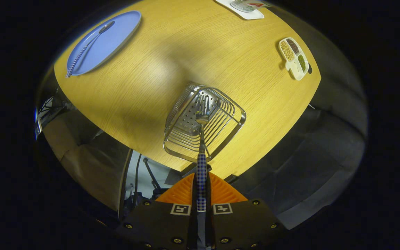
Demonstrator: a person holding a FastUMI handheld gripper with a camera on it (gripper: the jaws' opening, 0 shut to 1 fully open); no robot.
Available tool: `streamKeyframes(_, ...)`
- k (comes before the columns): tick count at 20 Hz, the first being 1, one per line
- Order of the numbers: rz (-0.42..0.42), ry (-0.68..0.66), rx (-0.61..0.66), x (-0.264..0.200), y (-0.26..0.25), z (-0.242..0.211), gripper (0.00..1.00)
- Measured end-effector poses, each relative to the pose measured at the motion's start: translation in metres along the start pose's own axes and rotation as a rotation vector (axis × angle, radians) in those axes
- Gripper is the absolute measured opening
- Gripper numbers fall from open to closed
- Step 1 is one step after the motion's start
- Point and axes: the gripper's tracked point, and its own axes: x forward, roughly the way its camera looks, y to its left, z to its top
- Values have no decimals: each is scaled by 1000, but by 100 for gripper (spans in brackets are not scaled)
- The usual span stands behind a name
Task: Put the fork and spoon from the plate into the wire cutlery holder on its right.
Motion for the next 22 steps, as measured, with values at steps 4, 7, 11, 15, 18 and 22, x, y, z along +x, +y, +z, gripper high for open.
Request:
streamKeyframes(4,-3,-24,28,-5,1,2,12)
streamKeyframes(7,-6,-83,60,-20,2,6,12)
streamKeyframes(11,-55,-191,107,-46,-7,13,15)
streamKeyframes(15,-59,-214,148,-55,-1,6,54)
streamKeyframes(18,-45,-238,168,-58,9,11,72)
streamKeyframes(22,-55,-294,172,-77,16,20,90)
